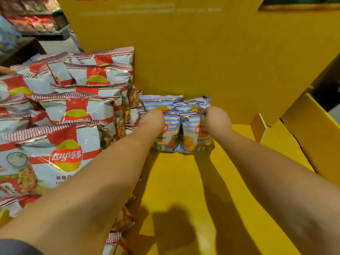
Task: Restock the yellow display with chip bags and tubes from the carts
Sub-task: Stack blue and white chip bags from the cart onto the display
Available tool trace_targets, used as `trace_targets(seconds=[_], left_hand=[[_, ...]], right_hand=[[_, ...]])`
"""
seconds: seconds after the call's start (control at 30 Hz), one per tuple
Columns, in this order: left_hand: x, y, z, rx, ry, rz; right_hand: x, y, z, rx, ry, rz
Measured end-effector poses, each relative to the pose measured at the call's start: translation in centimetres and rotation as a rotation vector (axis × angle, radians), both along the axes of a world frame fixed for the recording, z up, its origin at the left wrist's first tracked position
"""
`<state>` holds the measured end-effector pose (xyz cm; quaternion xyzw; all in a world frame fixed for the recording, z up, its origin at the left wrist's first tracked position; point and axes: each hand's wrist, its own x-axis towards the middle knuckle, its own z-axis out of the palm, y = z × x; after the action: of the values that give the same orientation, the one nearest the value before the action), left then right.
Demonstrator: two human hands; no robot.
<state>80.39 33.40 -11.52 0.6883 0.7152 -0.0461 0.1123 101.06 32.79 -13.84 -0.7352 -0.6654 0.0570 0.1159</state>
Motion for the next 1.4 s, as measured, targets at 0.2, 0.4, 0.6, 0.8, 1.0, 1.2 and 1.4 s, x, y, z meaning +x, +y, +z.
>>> trace_targets(seconds=[0.2,0.4,0.6,0.8,1.0,1.2,1.4], left_hand=[[0.2,-0.3,-1.0,-0.029,-0.121,0.086],[0.7,-2.1,0.3,-0.05,-0.249,0.091],[1.1,-7.3,4.1,-0.065,-0.376,-0.022],[-1.9,-16.2,12.9,0.085,-0.623,0.11],[-11.5,-26.4,18.3,0.27,-0.901,0.295],[-24.5,-35.5,17.3,0.35,-1.107,0.541],[-39.9,-43.9,13.3,0.327,-1.088,0.71]], right_hand=[[-1.2,0.6,0.0,-0.008,0.066,-0.043],[-2.3,-0.8,0.1,-0.086,0.272,0.051],[-1.9,-5.9,2.5,-0.032,0.439,0.092],[-6.6,-13.6,9.7,0.073,0.768,-0.016],[-16.5,-22.8,18.3,-0.036,1.004,0.146],[-28.0,-31.5,19.6,-0.233,1.007,0.312],[-41.5,-38.1,15.7,-0.515,0.993,0.43]])
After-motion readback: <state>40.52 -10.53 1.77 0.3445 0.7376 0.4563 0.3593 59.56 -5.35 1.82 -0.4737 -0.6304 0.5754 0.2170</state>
